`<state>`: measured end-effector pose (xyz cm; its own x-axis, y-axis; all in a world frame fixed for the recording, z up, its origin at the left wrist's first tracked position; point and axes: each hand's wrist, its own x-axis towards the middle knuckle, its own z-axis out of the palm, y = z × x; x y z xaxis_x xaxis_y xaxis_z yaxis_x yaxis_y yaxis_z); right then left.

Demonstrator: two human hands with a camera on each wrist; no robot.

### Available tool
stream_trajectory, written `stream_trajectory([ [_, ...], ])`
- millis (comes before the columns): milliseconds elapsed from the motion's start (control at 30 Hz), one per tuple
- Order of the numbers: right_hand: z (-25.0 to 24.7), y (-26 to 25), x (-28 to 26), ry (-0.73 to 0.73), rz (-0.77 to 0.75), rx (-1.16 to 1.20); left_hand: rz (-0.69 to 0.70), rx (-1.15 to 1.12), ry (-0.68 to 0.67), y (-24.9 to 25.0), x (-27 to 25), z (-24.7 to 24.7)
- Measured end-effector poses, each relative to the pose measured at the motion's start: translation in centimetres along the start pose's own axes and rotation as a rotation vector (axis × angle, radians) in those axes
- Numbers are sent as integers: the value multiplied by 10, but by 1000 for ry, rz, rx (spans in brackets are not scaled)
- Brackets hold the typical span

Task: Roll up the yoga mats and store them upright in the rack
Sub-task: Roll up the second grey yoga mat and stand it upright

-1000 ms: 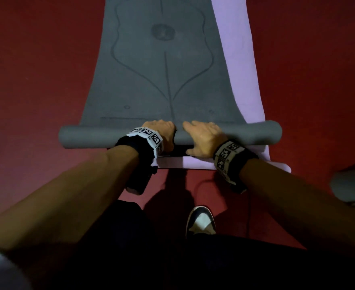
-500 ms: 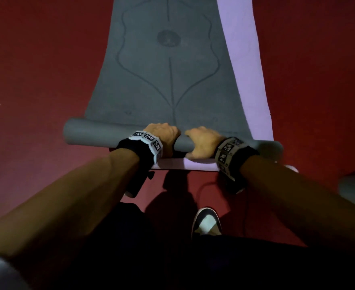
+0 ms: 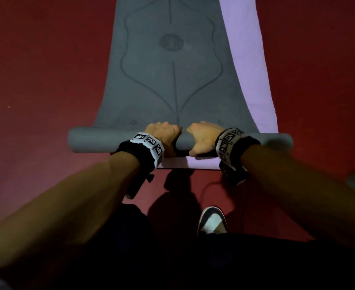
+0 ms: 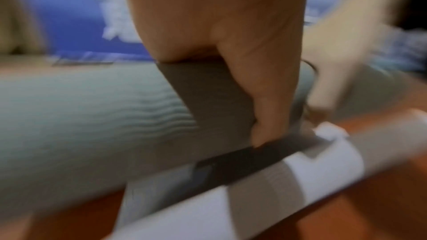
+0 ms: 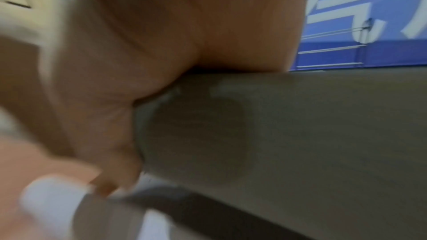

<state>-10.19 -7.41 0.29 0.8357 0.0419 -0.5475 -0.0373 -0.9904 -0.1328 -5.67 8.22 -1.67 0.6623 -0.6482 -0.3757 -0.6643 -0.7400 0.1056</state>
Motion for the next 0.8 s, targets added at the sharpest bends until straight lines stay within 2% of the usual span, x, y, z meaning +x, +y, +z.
stream_trajectory([
  [133, 24, -4, -3, 191, -96, -120, -75, -37, -90, -8, 3, 3],
  [200, 35, -4, -4, 220, -102, -151, -82, -45, -118, -9, 5, 3],
  [267, 36, -3, -2, 189, -80, -130, -70, -22, -120, -7, 5, 5],
  [433, 9, -2, 10, 16, -38, 16, -23, 30, 9, -3, 0, 4],
  [533, 1, -7, 14, -44, -76, 24, -69, 7, -16, -7, -1, 3],
  [667, 16, -9, 10, 160, -175, -120, -195, -32, -159, -15, 1, -2],
  [733, 29, -10, 7, 235, -185, -182, -179, -85, -242, -22, 2, -2],
  [800, 33, -12, 6, 225, -162, -191, -130, -99, -265, -25, 0, 2],
])
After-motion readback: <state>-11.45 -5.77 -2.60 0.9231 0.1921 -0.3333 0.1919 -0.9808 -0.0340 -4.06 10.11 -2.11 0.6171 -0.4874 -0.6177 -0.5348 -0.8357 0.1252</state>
